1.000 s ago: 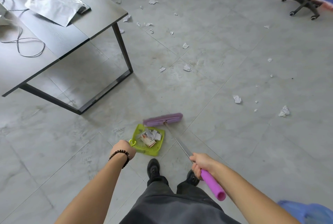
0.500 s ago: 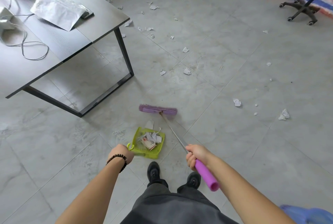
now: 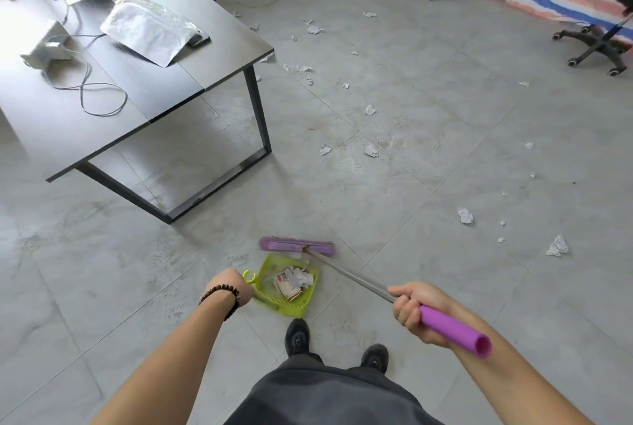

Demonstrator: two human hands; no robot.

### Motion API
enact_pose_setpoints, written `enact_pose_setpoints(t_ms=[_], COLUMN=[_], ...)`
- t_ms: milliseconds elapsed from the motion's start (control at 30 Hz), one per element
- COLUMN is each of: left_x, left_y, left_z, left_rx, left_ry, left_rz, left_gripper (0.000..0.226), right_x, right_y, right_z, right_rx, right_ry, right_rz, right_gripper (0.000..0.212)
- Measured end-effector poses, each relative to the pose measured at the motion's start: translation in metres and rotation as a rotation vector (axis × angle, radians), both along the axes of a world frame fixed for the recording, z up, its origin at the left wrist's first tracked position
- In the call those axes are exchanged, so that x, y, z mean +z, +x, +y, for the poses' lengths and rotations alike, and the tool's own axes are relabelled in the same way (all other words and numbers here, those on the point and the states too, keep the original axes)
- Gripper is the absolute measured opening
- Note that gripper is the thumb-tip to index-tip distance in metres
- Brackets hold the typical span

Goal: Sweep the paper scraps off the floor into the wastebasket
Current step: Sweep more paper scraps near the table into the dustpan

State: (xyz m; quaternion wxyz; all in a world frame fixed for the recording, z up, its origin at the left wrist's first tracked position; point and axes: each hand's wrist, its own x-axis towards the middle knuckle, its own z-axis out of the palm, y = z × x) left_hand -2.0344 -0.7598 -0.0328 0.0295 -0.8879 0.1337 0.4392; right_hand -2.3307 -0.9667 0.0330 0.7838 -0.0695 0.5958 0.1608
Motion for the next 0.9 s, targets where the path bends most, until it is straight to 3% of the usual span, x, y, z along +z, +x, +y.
enact_pose_setpoints(t_ms=[167,400,567,733,900], left_x=[0.008,-0.01,-0.014,-0.005,0.002], left_y=[0.013,0.009,0.007,0.021,0.029], left_z=[0.026,0.047,0.054,0.041,0.029], left_rx=[0.031,-0.005,-0.017,-0.042,-0.031], left_ry=[0.014,0.028,0.05,0.024,-0.004], left_rz=[-0.009,-0.054,-0.084,-0.064,-0.085], left_gripper=[0.009,0.021,0.018,0.021,0.021], right_x=[-0.006,-0.041,-0.029,-0.005,0.014], right_y=[0.043,0.084,0.069,0.039,0.036], right_z=[-0.001,0.041,0.072,0.021,0.004], right_rx=[0.013,0.244,0.332,0.032,-0.086], right_ry=[-0.082,-0.266,-0.113,0.117,0.075], right_rz=[-0.005,0.064,0.052,-0.042,-0.085], right_gripper=[0.049,0.037,0.035,0.045,0.044])
